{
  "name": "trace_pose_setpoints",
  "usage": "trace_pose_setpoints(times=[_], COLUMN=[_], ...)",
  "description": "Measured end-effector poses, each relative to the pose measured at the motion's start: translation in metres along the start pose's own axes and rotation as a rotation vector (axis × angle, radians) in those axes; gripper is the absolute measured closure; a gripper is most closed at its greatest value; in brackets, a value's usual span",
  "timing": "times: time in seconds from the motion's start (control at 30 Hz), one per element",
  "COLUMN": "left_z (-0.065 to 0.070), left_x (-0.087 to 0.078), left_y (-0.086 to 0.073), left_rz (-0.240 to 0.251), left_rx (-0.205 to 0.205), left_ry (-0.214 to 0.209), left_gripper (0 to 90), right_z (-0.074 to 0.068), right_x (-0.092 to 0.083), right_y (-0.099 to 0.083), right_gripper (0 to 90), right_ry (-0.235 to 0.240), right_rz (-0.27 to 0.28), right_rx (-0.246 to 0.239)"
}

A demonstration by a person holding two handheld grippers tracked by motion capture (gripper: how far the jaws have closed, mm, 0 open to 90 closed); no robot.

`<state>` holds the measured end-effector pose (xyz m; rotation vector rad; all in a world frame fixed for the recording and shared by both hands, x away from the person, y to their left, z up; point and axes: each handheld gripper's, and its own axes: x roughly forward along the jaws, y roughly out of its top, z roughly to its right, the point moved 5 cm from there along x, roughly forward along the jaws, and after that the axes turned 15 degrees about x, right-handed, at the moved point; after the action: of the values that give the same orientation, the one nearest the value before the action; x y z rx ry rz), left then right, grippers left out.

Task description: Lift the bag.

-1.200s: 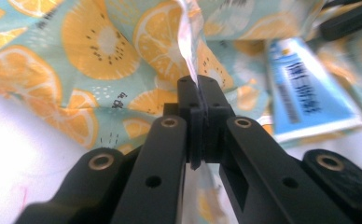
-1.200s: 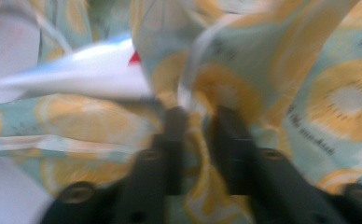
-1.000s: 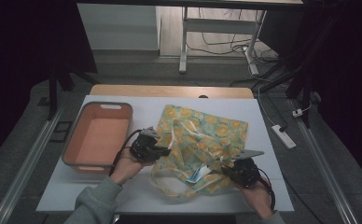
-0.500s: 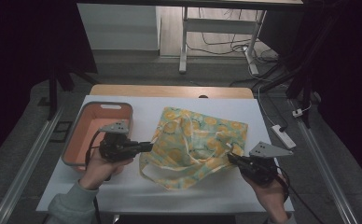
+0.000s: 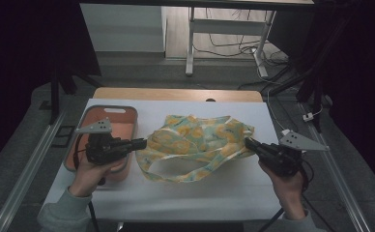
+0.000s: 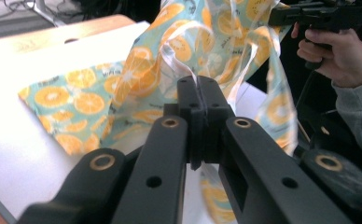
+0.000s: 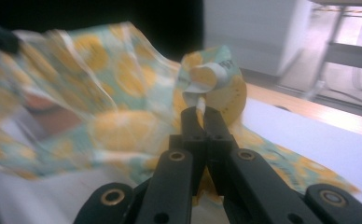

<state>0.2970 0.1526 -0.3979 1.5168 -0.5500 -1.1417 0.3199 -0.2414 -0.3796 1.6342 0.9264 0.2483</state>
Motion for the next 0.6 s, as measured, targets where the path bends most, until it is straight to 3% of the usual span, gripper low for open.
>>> trace_pose_setpoints(times=[0.27, 0.6], left_z=[0.007, 0.010], left_x=[-0.011, -0.023], left_y=[0.024, 0.038], left_rz=[0.063, 0.113], left_rx=[0.042, 0.054], left_ry=[0.029, 0.052], left_gripper=[88.6, 88.7], right_z=[-0.021, -0.023], right_x=[-0.003, -0.003], right_y=[0.032, 0.049], right_gripper=[90.0, 90.0], right_ry=[0.029, 0.030], right_rz=[0.060, 0.110], right_rx=[-0.057, -0.058])
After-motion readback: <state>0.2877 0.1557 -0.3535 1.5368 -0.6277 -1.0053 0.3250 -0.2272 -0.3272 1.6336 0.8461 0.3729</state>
